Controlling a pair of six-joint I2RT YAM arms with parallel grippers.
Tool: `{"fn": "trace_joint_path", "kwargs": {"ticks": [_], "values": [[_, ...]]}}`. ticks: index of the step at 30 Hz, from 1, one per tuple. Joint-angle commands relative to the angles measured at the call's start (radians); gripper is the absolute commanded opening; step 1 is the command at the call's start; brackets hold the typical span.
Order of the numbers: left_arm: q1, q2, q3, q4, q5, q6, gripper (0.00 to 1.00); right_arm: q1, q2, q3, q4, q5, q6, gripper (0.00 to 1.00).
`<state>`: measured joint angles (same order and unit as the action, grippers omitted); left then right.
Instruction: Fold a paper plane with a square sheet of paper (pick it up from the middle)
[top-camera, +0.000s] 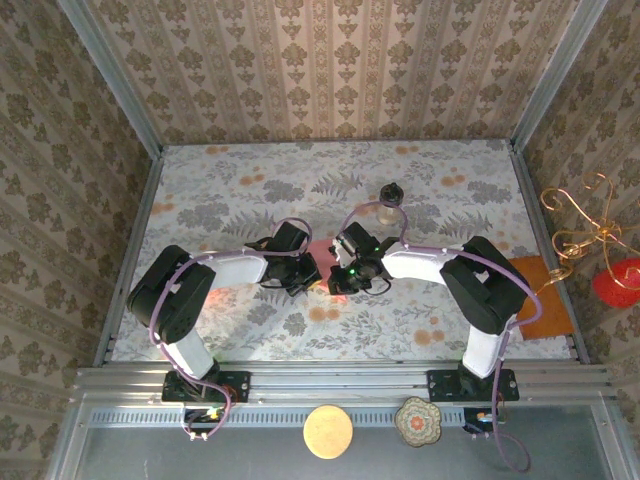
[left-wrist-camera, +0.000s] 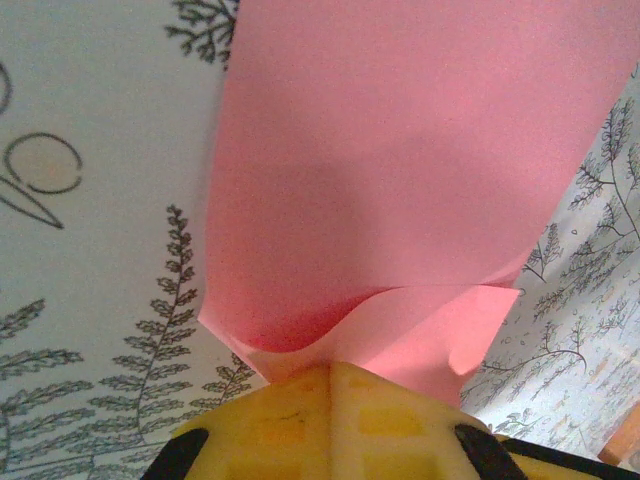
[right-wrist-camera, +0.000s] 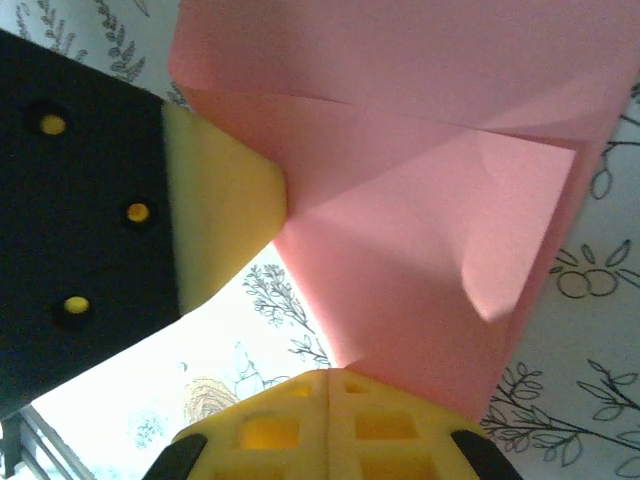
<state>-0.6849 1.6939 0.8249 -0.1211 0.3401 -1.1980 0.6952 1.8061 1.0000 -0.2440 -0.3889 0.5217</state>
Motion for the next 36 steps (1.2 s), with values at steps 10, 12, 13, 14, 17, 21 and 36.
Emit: {"fn": "trace_joint_path", "kwargs": {"ticks": [10, 12, 13, 14, 17, 21, 36], "values": [[0.01, 0.026, -0.013, -0.078, -0.024, -0.005, 0.08, 0.004, 0.031, 0.022, -0.056, 0.044, -0.026, 0.08], [0.012, 0.024, -0.013, -0.078, -0.024, -0.003, 0.07, 0.004, 0.033, 0.022, -0.06, 0.048, -0.027, 0.08], [0.012, 0.021, -0.012, -0.08, -0.026, -0.002, 0.08, 0.004, 0.037, 0.023, -0.064, 0.048, -0.028, 0.08], [0.014, 0.018, -0.011, -0.08, -0.025, 0.001, 0.08, 0.004, 0.04, 0.023, -0.07, 0.052, -0.028, 0.08], [0.018, 0.012, -0.004, -0.08, -0.024, 0.015, 0.08, 0.004, 0.046, 0.028, -0.093, 0.059, -0.027, 0.08], [0.027, -0.005, 0.003, -0.056, -0.012, 0.049, 0.08, 0.004, 0.054, 0.032, -0.122, 0.07, -0.029, 0.08], [-0.001, -0.004, 0.028, 0.047, 0.08, 0.146, 0.09, 0.004, 0.07, 0.031, -0.136, 0.064, -0.024, 0.07]]}}
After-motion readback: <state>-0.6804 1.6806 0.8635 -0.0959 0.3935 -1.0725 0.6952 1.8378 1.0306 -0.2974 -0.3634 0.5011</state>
